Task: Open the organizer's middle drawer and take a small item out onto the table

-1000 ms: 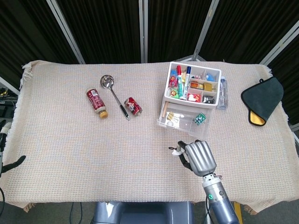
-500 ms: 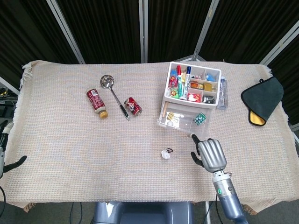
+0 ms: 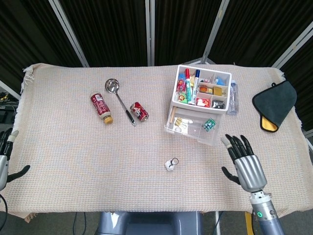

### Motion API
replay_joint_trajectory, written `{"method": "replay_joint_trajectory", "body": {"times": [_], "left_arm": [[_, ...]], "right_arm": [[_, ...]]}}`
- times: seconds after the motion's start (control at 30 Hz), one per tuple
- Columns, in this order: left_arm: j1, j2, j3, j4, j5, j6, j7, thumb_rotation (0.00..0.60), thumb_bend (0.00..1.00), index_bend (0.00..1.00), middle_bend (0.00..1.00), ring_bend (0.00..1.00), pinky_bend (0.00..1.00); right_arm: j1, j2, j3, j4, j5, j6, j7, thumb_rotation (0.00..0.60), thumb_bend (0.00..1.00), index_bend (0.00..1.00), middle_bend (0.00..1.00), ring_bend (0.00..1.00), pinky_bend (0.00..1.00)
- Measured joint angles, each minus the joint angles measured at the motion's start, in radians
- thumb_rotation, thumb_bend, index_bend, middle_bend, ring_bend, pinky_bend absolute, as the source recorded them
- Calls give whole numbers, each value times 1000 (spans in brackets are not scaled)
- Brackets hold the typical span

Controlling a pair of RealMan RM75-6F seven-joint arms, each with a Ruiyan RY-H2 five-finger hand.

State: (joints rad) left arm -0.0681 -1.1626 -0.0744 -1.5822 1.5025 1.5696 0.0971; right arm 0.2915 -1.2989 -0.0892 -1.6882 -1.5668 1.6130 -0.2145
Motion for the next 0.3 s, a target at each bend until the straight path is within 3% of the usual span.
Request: {"method": "replay_joint_trajectory", "body": {"times": [0.3], "left_arm": [[-6,-9,12,21,21,-8,-1,600,6,0,0,0,0]], "right_arm": [[-57,21,0,134,11,-4,17,600,101,0,0,0,0]]}}
